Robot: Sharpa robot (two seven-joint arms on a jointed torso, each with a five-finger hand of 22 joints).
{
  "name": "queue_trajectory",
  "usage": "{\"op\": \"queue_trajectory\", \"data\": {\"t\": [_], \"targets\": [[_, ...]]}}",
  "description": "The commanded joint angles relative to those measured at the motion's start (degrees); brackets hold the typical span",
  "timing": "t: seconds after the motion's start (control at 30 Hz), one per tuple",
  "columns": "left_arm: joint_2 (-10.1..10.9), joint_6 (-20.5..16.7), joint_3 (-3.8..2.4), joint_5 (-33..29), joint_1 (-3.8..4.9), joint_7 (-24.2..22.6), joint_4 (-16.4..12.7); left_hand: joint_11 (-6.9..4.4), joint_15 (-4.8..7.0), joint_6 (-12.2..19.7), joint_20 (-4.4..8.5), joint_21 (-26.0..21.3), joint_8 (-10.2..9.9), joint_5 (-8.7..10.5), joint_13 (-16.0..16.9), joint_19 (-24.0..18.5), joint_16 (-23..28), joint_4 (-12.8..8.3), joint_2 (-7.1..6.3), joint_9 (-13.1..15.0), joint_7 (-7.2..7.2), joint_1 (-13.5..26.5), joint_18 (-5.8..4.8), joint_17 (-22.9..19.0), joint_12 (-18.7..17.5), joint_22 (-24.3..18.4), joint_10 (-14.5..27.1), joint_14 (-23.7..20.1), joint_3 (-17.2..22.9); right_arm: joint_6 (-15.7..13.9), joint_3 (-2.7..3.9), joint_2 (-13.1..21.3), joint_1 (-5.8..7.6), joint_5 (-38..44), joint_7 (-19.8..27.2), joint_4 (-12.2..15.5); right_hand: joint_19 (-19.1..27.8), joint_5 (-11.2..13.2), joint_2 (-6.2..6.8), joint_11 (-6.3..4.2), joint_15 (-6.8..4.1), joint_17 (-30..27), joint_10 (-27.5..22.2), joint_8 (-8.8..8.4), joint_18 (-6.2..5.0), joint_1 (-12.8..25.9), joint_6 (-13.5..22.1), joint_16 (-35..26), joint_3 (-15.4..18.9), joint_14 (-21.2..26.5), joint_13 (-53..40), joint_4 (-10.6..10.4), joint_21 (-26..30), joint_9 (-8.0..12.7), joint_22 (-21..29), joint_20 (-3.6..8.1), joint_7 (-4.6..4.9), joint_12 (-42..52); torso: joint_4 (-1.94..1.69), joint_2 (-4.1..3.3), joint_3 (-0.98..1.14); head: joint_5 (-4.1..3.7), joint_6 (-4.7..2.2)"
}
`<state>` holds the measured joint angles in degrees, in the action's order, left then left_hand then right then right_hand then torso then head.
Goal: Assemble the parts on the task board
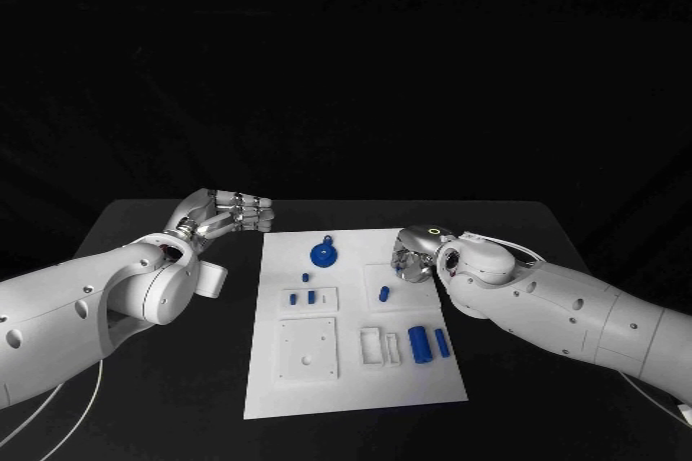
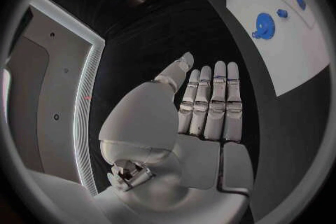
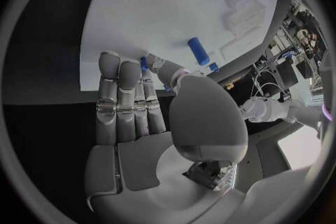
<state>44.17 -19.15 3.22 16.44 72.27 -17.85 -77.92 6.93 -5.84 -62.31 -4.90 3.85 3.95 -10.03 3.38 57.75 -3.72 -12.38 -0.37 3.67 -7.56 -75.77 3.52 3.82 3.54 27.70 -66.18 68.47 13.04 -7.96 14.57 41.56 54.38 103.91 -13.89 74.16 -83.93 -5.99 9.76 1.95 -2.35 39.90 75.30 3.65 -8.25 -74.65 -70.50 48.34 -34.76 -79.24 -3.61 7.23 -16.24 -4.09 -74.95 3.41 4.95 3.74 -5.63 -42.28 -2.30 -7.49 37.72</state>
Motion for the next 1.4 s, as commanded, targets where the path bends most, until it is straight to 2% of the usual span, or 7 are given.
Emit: {"op": "queue_trajectory", "data": {"t": [0.03, 0.37, 0.77, 0.93, 1.1, 1.2, 1.4], "targets": [[-0.06, 0.91, -0.07, -0.38, 0.08, -0.43, -0.04, -0.13, -0.01, 0.39, 0.21, 0.34, -0.11, -0.35, -0.07, 0.35, 0.24, -0.25, 0.14, -0.01, -0.08, -0.45, 0.22, -0.05, -0.16, -0.05, 0.43, 0.17, -0.09, 1.3, -0.41, -0.37, -0.55, 0.55, 0.41, -0.02, -2.17, 0.04, -0.63, -0.13, -0.42, 0.07, 0.78, 0.07, 0.42, -0.05, -0.7, 0.05, 0.34, -0.05, -0.01, 0.36, -0.42, -0.11, -0.65, 0.44, -0.01, -0.22, 0.0, 0.05, -0.06, -0.01, 0.15], [-0.03, 0.97, -0.07, -0.32, 0.08, -0.26, 0.07, -0.09, 0.03, 0.38, 0.28, 0.41, -0.12, -0.47, -0.07, 0.31, 0.24, -0.45, 0.14, -0.01, -0.1, -0.6, 0.21, -0.05, -0.16, 0.08, 0.54, 0.26, -0.01, 1.3, -0.63, -0.61, -0.8, 1.44, -0.02, -0.16, -2.32, -0.95, -1.97, -0.51, -1.09, 0.11, 2.25, 0.02, 1.35, -0.31, -2.24, -0.44, 0.6, -0.47, -0.03, 2.17, -1.75, -0.28, -1.08, 1.21, -0.26, -0.24, 0.03, 0.04, -0.06, -0.03, 0.12], [-0.15, 1.0, -0.07, -0.31, 0.07, -0.29, 0.43, -0.07, 0.04, 0.4, 0.31, 0.49, -0.12, -0.51, -0.07, 0.23, 0.24, -0.56, 0.18, -0.01, -0.11, -0.59, 0.18, -0.05, -0.16, 0.32, 0.61, 0.29, 0.03, -4.44, -0.53, -0.52, -0.86, 4.34, -2.55, 0.37, -2.58, 0.83, -1.34, -0.96, -1.57, 0.4, 3.83, 0.03, 1.9, 0.51, -3.55, -1.06, -3.43, -1.72, -0.08, 3.11, -5.81, -0.68, -2.01, 1.78, -0.75, -0.24, 0.02, 0.06, 0.07, 0.12, 0.05], [-0.19, 0.99, -0.07, -0.32, 0.07, -0.33, 0.81, -0.07, 0.04, 0.36, 0.32, 0.57, -0.11, -0.52, -0.07, 0.06, 0.24, -0.66, 0.33, -0.01, -0.11, -0.51, 0.16, -0.05, -0.15, 0.81, 0.6, 0.29, 0.07, -5.63, 0.6, -0.11, -0.87, 4.36, -2.8, 1.47, -2.58, 1.25, -1.2, -1.01, -1.61, 0.52, 4.0, 0.03, 1.97, 0.53, -3.71, -1.28, -3.73, -1.9, -0.09, 2.98, -6.38, -0.77, -1.96, 1.83, -0.8, -0.23, 0.11, 0.05, 0.13, 0.2, -0.04], [-0.38, 1.04, -0.07, -0.35, 0.07, -0.28, 1.14, -0.07, 0.04, 0.36, 0.32, 0.57, -0.11, -0.52, -0.07, 0.06, 0.24, -0.66, 0.33, -0.01, -0.11, -0.51, 0.16, -0.05, -0.15, 0.81, 0.6, 0.29, 0.07, -6.65, 2.57, 0.65, -0.86, 3.33, -2.66, 3.17, -2.6, 1.32, -1.05, -1.08, -1.66, 0.64, 4.15, 0.04, 1.99, 0.56, -3.84, -1.43, -3.81, -2.08, -0.09, 2.8, -6.95, -0.84, -1.96, 1.88, -0.84, -0.22, 0.13, 0.08, -0.03, 0.13, -0.22], [-0.51, 1.03, -0.07, -0.38, 0.07, -0.24, 1.34, -0.07, 0.04, 0.36, 0.32, 0.57, -0.11, -0.52, -0.07, 0.06, 0.24, -0.66, 0.33, -0.01, -0.11, -0.51, 0.16, -0.05, -0.15, 0.81, 0.6, 0.29, 0.07, -6.99, 4.0, 1.21, -0.85, 2.23, -2.55, 4.76, -2.59, 1.46, -1.03, -1.08, -1.67, 0.66, 4.14, 0.04, 1.99, 0.55, -3.87, -1.46, -3.83, -2.13, -0.08, 2.76, -6.95, -0.86, -1.94, 1.88, -0.85, -0.24, 0.14, 0.06, 0.05, 0.18, -0.32], [-0.7, 1.08, -0.07, -0.45, 0.07, -0.17, 1.73, -0.07, 0.04, 0.36, 0.32, 0.57, -0.11, -0.52, -0.07, 0.06, 0.24, -0.66, 0.33, -0.01, -0.11, -0.51, 0.16, -0.05, -0.15, 0.81, 0.6, 0.29, 0.07, -7.15, 5.68, 2.05, -0.85, 0.21, -2.36, 7.8, -2.59, 1.48, -0.98, -1.09, -1.68, 0.72, 4.14, 0.03, 1.93, 0.51, -3.86, -1.6, -3.89, -2.19, -0.07, 2.66, -7.17, -0.87, -1.9, 1.92, -0.85, -0.24, 0.16, 0.08, 0.05, 0.5, -0.42]]}}
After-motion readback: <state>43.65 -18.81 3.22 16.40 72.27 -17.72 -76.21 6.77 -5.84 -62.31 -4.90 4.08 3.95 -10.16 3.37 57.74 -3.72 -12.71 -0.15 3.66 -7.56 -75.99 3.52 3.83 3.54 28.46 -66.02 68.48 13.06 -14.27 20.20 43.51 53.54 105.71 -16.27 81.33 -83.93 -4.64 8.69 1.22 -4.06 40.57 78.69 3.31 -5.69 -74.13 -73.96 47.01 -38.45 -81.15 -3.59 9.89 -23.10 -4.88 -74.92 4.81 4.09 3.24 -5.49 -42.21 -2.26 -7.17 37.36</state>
